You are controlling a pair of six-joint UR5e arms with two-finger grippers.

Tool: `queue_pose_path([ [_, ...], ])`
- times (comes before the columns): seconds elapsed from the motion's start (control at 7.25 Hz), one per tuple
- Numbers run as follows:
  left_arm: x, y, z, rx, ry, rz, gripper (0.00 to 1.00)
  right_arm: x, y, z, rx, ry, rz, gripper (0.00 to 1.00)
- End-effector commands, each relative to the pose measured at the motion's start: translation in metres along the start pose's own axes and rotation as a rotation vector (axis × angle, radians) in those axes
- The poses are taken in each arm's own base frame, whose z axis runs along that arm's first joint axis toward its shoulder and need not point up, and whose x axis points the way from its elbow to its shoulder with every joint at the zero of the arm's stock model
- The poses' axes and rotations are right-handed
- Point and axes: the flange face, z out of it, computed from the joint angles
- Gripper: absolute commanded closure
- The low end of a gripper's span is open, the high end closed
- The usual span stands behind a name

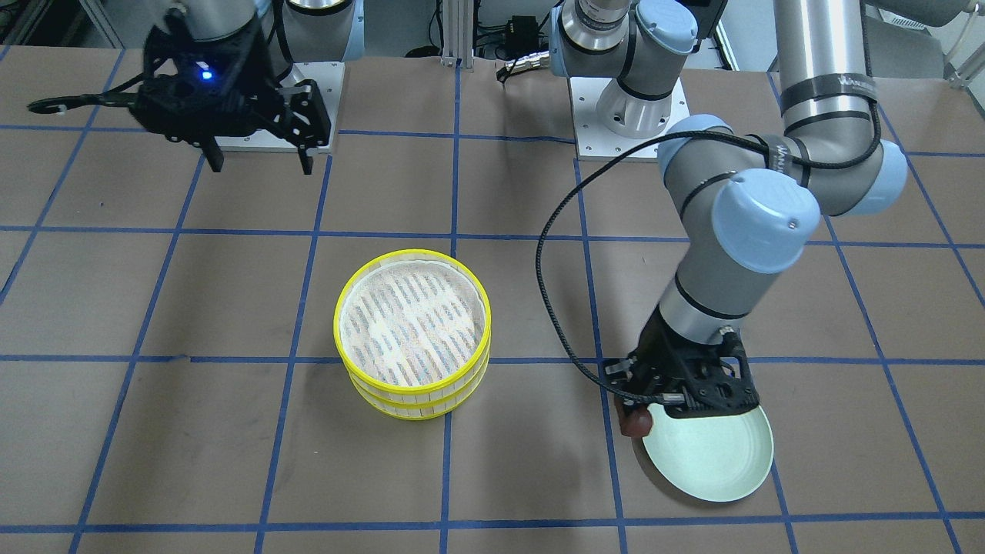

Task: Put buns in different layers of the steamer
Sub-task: 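Carry the brown bun with the left gripper and lower it into the top tier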

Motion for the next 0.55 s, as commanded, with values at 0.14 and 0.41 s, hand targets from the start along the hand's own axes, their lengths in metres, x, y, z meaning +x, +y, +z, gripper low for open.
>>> queue_pose_path([
  [0.14, 0.123, 0.073, -0.013, -0.103, 0.145, -0.191, 1.0, 0.019, 0.001, -0.001, -0.002, 0.009, 0.021, 0.0],
  [0.41, 0.176, 0.116, 0.009, -0.186, 0.175, -0.17, 1.0, 0.019, 0.001, -0.001, -0.005, 0.009, 0.021, 0.0],
])
